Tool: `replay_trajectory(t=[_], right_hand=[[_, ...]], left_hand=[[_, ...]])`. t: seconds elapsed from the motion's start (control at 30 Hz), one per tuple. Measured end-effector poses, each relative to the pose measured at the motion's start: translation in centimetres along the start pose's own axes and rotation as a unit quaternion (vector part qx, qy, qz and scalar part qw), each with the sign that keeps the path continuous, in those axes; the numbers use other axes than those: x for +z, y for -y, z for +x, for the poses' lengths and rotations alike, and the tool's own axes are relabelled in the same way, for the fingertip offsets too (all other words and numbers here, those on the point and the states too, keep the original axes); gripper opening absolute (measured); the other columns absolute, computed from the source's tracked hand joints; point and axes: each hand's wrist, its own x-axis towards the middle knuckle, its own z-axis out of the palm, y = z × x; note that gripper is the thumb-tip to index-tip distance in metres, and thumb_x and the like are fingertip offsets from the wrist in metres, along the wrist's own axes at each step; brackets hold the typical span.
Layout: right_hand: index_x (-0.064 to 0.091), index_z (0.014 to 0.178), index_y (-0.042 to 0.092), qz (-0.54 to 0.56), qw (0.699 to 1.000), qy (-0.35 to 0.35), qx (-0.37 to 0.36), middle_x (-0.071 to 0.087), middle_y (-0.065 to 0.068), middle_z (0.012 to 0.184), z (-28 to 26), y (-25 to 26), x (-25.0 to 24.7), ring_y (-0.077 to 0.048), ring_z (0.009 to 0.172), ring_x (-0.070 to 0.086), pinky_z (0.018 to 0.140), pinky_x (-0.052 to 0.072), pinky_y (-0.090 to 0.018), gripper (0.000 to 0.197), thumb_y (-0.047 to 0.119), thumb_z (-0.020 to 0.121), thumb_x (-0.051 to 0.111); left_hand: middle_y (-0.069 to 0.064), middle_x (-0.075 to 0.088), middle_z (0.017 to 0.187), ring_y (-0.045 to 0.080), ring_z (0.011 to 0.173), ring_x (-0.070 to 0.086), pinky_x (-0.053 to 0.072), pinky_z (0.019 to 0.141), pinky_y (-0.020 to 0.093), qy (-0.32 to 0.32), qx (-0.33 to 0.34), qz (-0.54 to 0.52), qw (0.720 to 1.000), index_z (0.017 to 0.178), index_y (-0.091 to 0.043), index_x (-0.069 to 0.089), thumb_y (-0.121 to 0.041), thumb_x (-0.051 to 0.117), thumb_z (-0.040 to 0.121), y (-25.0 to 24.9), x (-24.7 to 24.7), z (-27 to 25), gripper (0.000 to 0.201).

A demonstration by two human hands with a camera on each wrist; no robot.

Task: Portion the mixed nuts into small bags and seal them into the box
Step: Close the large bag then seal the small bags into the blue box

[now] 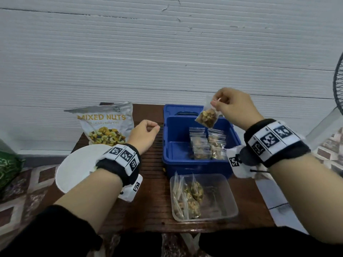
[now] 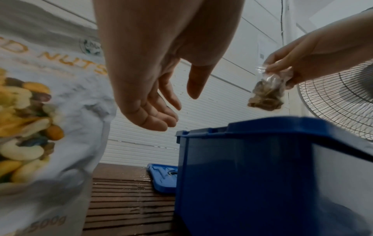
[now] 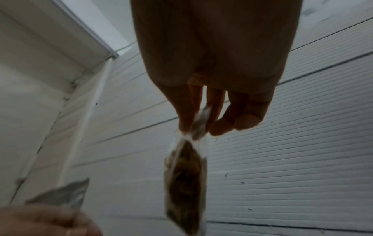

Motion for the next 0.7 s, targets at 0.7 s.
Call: replay_trajectory(t=[0.7], right_hand=[[0.073, 0.100, 0.016, -0.395, 0.840, 0.357, -0.105, 0.068, -0.007, 0.104, 9.6, 1.3, 13.4, -0.028, 0.088, 0.065, 0.069, 0.051, -0.034, 0.018, 0.020, 0.086, 0.063]], left_hand=[[-0.004, 0.047, 0.141, 0.011, 0.093, 0.059, 0.044, 0.080, 0.021, 0.100, -0.016, -0.058, 0.993, 0.143, -0.017, 0.038, -0.024, 0.057, 0.095, 0.9, 3.1, 3.4, 0.052]])
